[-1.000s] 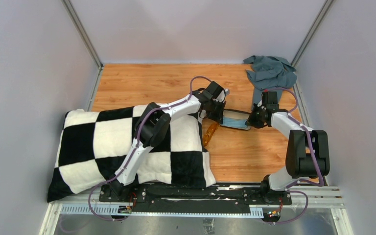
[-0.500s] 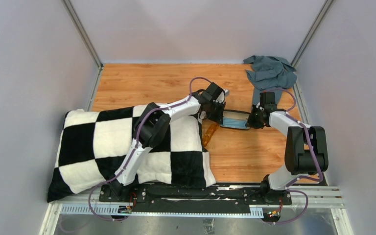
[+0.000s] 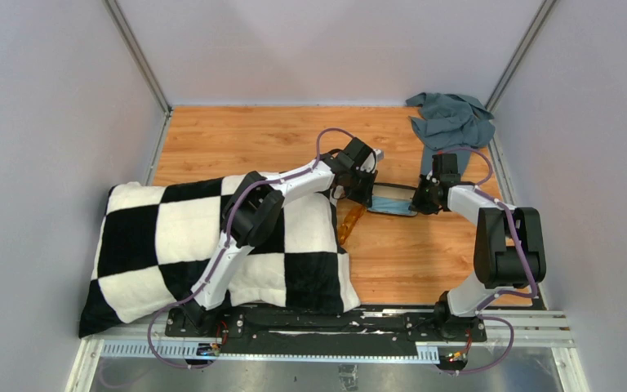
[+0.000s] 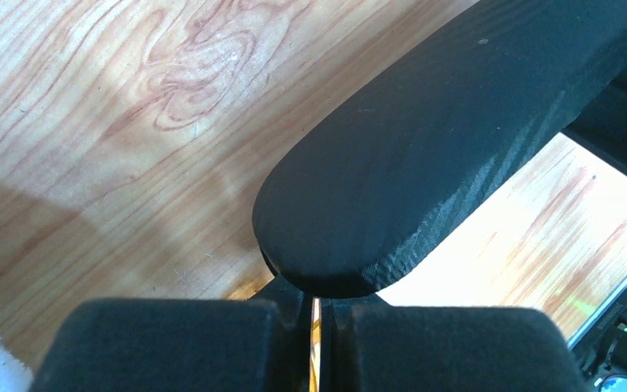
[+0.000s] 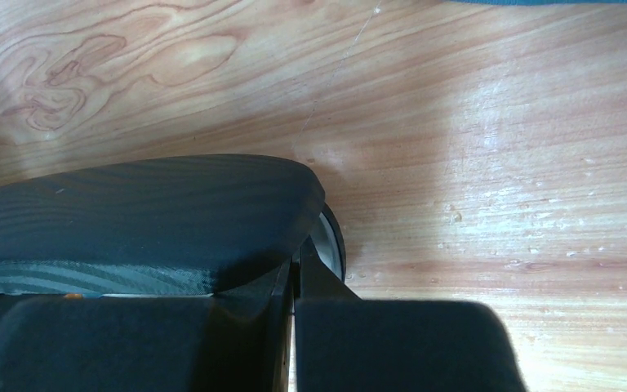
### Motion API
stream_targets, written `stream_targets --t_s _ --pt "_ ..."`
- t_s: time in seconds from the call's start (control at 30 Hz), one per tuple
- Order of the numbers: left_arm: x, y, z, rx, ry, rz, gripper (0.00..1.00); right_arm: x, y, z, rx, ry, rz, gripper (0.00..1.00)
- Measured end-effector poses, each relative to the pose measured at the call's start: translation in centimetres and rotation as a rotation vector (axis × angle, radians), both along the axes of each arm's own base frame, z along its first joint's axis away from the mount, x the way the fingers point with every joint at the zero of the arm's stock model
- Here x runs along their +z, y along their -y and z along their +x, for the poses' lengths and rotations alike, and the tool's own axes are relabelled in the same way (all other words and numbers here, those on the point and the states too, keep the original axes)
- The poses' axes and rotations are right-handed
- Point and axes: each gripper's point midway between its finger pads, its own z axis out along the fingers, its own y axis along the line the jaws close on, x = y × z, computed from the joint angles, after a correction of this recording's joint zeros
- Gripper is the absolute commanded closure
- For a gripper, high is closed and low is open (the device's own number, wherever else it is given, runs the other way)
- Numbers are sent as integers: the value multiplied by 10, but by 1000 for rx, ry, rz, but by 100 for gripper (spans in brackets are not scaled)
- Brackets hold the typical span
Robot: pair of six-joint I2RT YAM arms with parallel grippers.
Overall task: Organize the sunglasses
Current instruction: Place the glasses cleaning cloth in the sunglasses case, then adjust the sunglasses at the center of the board.
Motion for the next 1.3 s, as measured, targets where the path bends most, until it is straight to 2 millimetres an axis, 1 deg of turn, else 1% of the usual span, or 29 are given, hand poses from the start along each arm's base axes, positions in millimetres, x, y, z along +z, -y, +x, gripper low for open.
stream_targets --t_s 0.2,0.23,0.27,0.3,0.47,0.6,0.73,0.83,0.97,1.1,1.2,1.3 --pt "0 -2 -1 -13 9 10 73 0 1 1 -3 5 -5 100" --pt "1 -2 -1 -14 9 10 70 1 1 2 -4 7 -6 90" --pt "2 -2 -1 -14 10 9 68 1 1 2 -4 7 -7 82" --pt "4 -2 -1 -15 12 8 66 1 2 2 -4 8 -8 78" --pt "13 -4 0 -9 29 13 66 6 3 4 -5 28 -14 66" --pt "20 -9 0 -1 39 27 65 14 5 5 -11 51 -24 63" --pt "27 -11 0 3 50 30 64 29 7 6 -18 89 -34 55" --pt "35 -12 0 6 60 27 63 47 7 6 -20 136 -33 50" --pt "53 -11 -1 8 88 12 63 71 7 9 -21 202 -30 49" --pt "76 -11 -8 5 122 -7 61 87 5 9 -17 242 -21 49" --pt "85 -14 -16 2 134 -11 57 95 1 7 -6 261 -1 49" --pt "85 -23 -26 7 132 -2 48 102 -4 4 9 279 25 49"
